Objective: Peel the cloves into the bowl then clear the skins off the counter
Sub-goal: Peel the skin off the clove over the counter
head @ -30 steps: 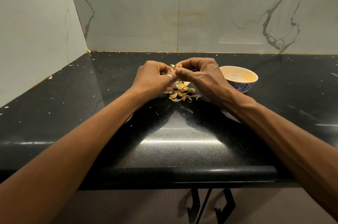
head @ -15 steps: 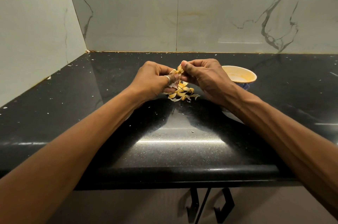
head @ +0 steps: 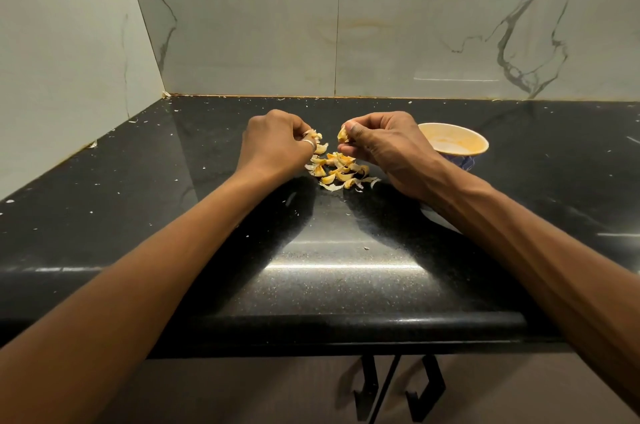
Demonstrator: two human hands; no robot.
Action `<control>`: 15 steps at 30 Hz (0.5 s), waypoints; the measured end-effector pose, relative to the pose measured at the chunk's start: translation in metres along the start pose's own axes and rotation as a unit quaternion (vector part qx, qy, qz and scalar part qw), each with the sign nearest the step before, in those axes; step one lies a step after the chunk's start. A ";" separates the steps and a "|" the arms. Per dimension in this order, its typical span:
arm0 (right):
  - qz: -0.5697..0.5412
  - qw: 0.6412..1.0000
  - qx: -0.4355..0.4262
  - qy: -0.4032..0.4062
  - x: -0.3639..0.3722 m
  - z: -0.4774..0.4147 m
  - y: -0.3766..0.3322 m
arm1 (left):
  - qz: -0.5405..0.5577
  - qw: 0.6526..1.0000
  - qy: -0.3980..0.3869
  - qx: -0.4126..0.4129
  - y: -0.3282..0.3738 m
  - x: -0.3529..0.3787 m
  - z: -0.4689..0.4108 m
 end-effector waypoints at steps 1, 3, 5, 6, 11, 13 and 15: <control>-0.001 1.000 0.002 0.001 0.000 0.000 0.000 | -0.016 1.000 -0.001 0.005 -0.001 0.000 0.000; -0.003 1.000 0.001 0.000 0.000 0.000 0.000 | -0.043 0.999 -0.004 0.014 -0.001 0.000 0.001; 0.001 1.000 -0.004 -0.004 0.000 0.000 0.000 | -0.056 0.998 -0.008 0.022 0.000 0.001 0.003; 0.008 1.000 -0.005 -0.005 0.000 0.000 0.000 | -0.060 0.998 -0.011 0.024 0.001 0.001 0.004; 0.021 1.000 -0.008 -0.018 0.000 0.000 0.000 | -0.046 0.995 -0.004 0.088 0.006 0.003 0.004; 0.023 0.999 -0.011 -0.024 0.000 0.000 0.001 | 0.002 0.993 0.008 0.116 0.011 0.002 0.004; 0.019 0.999 -0.014 -0.029 0.000 0.000 0.001 | 0.041 0.991 0.006 0.124 0.015 0.002 0.006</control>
Point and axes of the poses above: each hand's wrist, its own z-axis away from the middle knuckle, its own x-axis out of the palm, y = z × x, the point moved 3 cm from there along -z, towards the middle knuckle, and after that the axes turned 8 degrees about y, right-handed, at the moved point
